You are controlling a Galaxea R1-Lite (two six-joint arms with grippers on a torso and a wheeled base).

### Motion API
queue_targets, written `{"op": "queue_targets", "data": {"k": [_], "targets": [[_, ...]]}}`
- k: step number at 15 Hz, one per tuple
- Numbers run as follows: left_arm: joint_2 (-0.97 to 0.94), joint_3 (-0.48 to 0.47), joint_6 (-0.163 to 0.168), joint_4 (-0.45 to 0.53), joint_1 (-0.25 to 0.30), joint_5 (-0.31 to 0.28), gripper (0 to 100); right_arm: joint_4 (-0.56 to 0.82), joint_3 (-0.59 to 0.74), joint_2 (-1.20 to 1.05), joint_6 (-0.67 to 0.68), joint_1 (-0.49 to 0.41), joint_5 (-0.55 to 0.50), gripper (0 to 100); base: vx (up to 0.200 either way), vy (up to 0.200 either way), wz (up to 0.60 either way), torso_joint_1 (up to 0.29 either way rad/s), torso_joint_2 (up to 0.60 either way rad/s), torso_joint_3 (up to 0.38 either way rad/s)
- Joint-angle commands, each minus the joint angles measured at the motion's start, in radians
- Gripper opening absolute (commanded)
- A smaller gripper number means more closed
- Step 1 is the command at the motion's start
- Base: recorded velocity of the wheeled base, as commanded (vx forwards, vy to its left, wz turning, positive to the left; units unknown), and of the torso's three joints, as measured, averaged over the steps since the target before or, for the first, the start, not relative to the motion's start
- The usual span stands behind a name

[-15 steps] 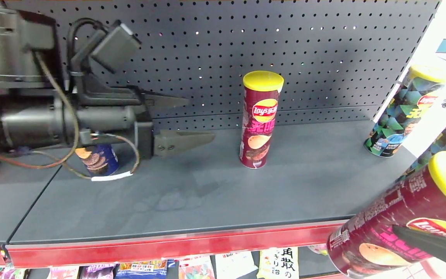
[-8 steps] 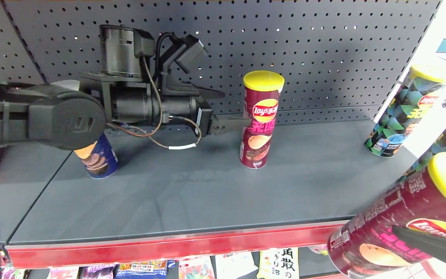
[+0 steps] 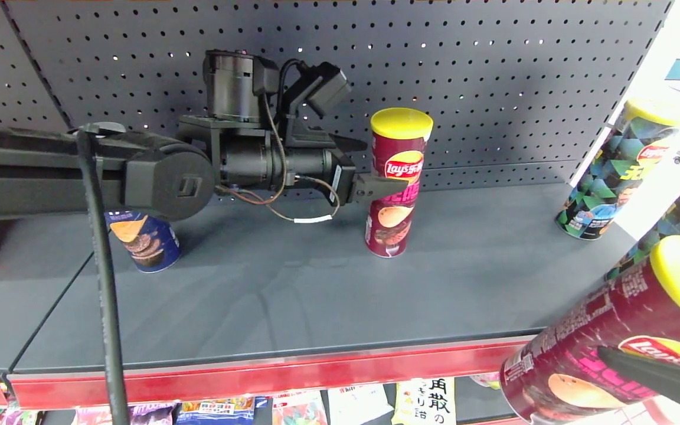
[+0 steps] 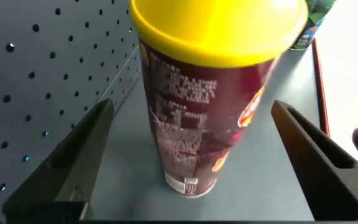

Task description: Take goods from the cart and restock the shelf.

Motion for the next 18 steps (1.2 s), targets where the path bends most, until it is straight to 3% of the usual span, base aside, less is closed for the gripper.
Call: {"op": "queue_targets", "data": {"k": [1, 5, 8, 9, 14, 17, 18], "targets": [[0.029, -0.029, 0.0, -0.001, -0.007, 0.015, 100, 0.0, 0.001, 0.001, -0.001, 0.0, 0.001, 0, 0.0, 0.0, 0.0, 0.0, 0.0, 0.0], [0.094, -0.135, -0.038, 0.0, -0.021, 0.039, 100, 0.0, 0.001, 0.001, -0.001, 0.0, 0.001, 0, 0.0, 0.0, 0.0, 0.0, 0.0, 0.0], [0.121, -0.166, -0.04, 0.0, -0.04, 0.039, 100, 0.001, 0.002, 0.003, -0.001, -0.014, 0.002, 0, 0.0, 0.0, 0.0, 0.0, 0.0, 0.0], [0.124, -0.164, -0.038, 0.0, -0.041, 0.033, 0, 0.0, 0.002, 0.003, -0.001, -0.014, 0.002, 0, 0.0, 0.0, 0.0, 0.0, 0.0, 0.0], [0.098, -0.143, -0.055, 0.003, -0.05, 0.026, 0, 0.001, 0.002, 0.006, -0.001, -0.02, 0.004, 0, 0.0, 0.0, 0.0, 0.0, 0.0, 0.0], [0.008, -0.02, -0.084, 0.002, -0.07, 0.02, 0, 0.0, 0.002, 0.009, 0.001, -0.02, 0.004, 0, 0.0, 0.0, 0.0, 0.0, 0.0, 0.0], [-0.067, 0.078, -0.086, 0.0, -0.083, 0.018, 0, 0.0, -0.001, 0.013, -0.001, -0.02, 0.007, 0, 0.0, 0.0, 0.0, 0.0, 0.0, 0.0]]}}
